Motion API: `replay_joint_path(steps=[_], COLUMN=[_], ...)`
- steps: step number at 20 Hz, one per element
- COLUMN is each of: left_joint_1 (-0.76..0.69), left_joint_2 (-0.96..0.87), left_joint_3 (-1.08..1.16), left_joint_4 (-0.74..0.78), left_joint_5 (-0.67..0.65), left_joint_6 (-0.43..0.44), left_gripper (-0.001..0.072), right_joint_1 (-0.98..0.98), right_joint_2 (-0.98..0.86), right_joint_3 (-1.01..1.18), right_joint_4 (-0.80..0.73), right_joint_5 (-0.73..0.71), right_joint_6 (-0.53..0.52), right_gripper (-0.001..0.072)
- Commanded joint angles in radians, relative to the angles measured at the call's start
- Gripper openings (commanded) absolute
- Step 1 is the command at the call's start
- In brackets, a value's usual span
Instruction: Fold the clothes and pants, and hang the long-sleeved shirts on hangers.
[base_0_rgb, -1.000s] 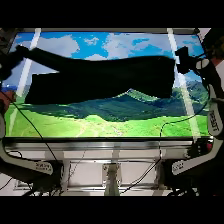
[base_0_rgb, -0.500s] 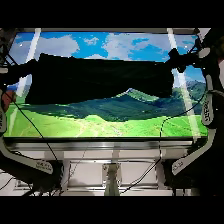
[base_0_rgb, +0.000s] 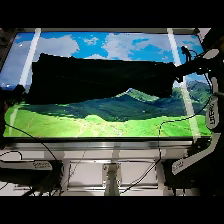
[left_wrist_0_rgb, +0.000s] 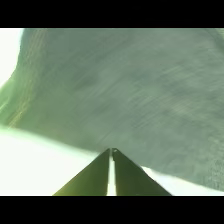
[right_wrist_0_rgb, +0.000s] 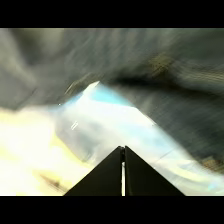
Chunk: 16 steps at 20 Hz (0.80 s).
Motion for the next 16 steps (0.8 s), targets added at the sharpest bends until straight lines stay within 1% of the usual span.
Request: replay_joint_path(steps=[1,2,4,5,8,10,12,13,14,15,16], left_joint_1=[0.151,0.169,0.175,0.166,0.137,0.113,0.094,0.091,0.087,0.087,0.084], left_joint_2=[0.045,0.042,0.041,0.041,0.041,0.041,0.031,0.019,0.004,-0.010,-0.022], left_joint_3=[-0.141,-0.155,-0.164,-0.164,-0.164,-0.164,-0.164,-0.164,-0.164,-0.164,-0.164], left_joint_4=[-0.019,-0.019,-0.020,-0.040,-0.133,-0.147,-0.147,-0.146,-0.146,-0.147,-0.145], left_joint_5=[-0.063,-0.061,-0.037,-0.010,0.116,0.195,0.235,0.233,0.232,0.232,0.233], left_joint_6=[-0.097,-0.097,-0.097,-0.097,-0.100,-0.101,-0.118,-0.122,-0.122,-0.123,-0.127], left_gripper=[0.0344,0.0381,0.0381,0.0381,0.0381,0.0381,0.0381,0.0381,0.0380,0.0380,0.0379], right_joint_1=[0.005,0.008,0.014,0.020,0.035,0.051,0.069,0.078,0.086,0.094,0.097], right_joint_2=[0.018,0.018,0.019,0.019,0.019,0.019,0.019,0.019,0.019,0.019,0.019], right_joint_3=[-0.055,-0.051,-0.050,-0.049,-0.050,-0.049,-0.049,-0.049,-0.049,-0.049,-0.049], right_joint_4=[0.086,0.087,0.087,0.087,0.088,0.088,0.088,0.088,0.088,0.088,0.089], right_joint_5=[0.056,0.042,0.006,-0.004,-0.024,-0.021,-0.019,-0.019,-0.019,-0.019,-0.019], right_joint_6=[-0.046,-0.014,0.026,0.026,0.026,0.026,0.026,0.026,0.026,0.026,0.026], right_gripper=[0.0040,0.0107,0.0418,0.0451,0.0451,0.0451,0.0453,0.0477,0.0558,0.0622,0.0620])
